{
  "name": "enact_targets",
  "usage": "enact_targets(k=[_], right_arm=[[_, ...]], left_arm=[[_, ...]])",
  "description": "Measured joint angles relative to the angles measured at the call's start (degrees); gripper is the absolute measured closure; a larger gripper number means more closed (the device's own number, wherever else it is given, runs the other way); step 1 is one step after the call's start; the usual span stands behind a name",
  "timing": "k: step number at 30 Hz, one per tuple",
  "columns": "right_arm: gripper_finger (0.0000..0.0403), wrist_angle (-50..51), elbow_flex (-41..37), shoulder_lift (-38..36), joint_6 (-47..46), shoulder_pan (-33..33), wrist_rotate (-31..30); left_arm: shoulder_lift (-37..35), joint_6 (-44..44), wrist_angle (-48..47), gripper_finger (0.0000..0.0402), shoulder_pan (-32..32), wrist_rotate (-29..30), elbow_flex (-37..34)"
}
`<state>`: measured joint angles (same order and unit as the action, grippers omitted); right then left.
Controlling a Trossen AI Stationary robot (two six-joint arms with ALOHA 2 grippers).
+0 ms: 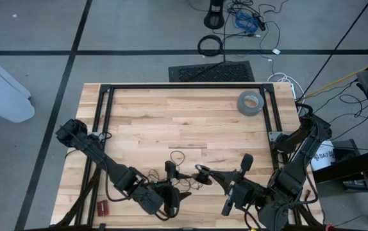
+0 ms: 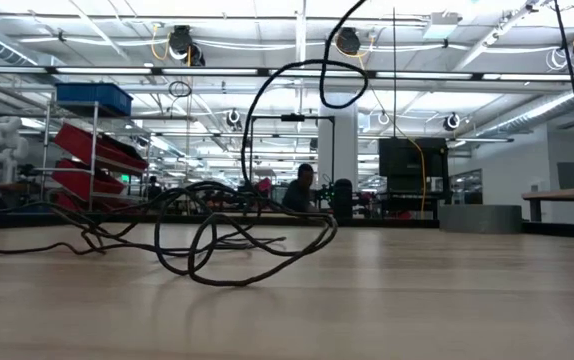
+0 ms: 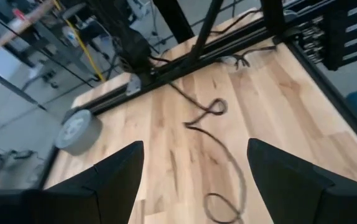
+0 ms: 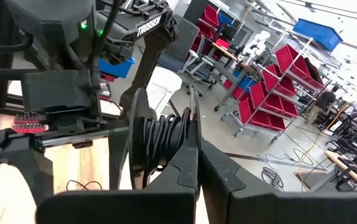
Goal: Coil cords
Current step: Coil the black wire onto the spool
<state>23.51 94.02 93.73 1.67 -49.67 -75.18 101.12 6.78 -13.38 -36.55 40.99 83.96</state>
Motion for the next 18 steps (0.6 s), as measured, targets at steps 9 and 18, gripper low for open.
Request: enact_targets(k=[9, 18], right_arm=[[0.0403, -0.09, 0.0, 0.0, 0.53, 0.0, -0.02], [0.0403, -0.17, 0.0, 0.0, 0.53, 0.0, -0.04]], left_arm=[[0.0, -3.36, 0.96, 0.0109, 1.74, -7.7, -0.04], [2.61, -4.9, 3.14, 0.0109, 4.52, -11.09, -0.06]])
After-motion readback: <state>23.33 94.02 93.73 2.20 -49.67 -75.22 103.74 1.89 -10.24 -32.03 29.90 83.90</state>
